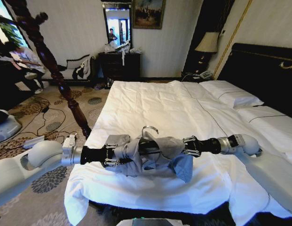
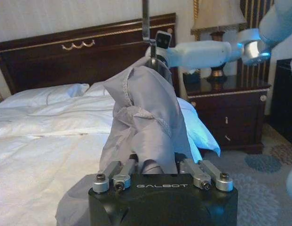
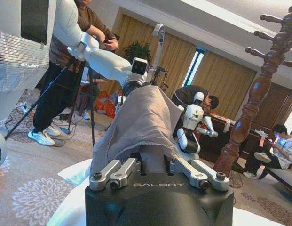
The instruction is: Pick up the clothes from the bed and hang them on the clothes hanger.
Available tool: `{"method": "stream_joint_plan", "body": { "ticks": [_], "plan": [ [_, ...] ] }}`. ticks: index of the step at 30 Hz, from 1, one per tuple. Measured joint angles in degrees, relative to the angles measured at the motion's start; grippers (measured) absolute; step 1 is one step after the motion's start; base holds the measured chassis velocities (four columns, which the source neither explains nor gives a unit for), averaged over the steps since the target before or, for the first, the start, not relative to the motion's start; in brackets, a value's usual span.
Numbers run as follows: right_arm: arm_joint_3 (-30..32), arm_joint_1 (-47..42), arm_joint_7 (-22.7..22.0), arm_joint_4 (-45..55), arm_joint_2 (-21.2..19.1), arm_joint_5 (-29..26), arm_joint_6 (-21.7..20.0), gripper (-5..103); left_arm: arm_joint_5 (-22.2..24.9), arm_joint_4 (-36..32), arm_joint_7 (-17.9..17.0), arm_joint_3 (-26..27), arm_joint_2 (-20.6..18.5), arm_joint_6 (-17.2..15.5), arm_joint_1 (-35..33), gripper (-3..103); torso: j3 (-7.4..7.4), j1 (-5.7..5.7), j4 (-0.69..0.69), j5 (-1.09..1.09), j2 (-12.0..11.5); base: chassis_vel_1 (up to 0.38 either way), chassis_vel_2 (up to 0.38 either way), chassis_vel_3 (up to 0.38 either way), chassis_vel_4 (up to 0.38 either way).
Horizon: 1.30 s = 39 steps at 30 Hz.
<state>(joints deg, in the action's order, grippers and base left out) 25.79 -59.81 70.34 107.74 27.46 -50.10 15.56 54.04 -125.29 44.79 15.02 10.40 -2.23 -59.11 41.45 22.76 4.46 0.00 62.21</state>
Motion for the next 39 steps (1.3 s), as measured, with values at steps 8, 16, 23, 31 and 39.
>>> {"method": "stream_joint_plan", "body": {
  "ticks": [8,16,23,31,39],
  "plan": [
    [0.1,0.0,0.1,0.4,-0.6,0.1,0.1,20,-3.7,1.6,4.2,-0.1,1.3,-0.6,0.1,18,0.0,0.0,0.0,0.0,0.0,0.0,0.0,0.0,0.0],
    [0.2,0.1,0.4,-0.2,-0.7,-1.6,0.3,22,-5.0,2.8,5.5,-0.7,2.3,-1.2,0.3,18,0.0,0.0,0.0,0.01,0.0,0.0,0.0,0.0,0.0],
    [-0.5,0.3,3.2,-0.7,-0.7,-4.6,-1.1,49,-5.5,3.3,6.0,-0.9,3.2,-1.2,0.2,18,0.0,0.0,0.0,0.01,0.0,0.0,0.0,0.0,0.0],
    [0.6,0.4,2.8,-1.4,-0.8,-13.1,-3.2,82,-6.3,5.1,6.0,-0.6,5.4,-1.1,0.0,18,0.0,0.0,0.0,0.0,0.0,0.0,0.0,0.0,0.0],
    [0.9,0.0,-5.3,-0.3,-0.7,-24.1,-3.7,100,-3.5,7.2,4.5,1.8,9.3,-1.6,-0.5,18,0.0,0.0,0.0,0.01,0.0,0.0,0.0,0.0,0.0]
  ]
}}
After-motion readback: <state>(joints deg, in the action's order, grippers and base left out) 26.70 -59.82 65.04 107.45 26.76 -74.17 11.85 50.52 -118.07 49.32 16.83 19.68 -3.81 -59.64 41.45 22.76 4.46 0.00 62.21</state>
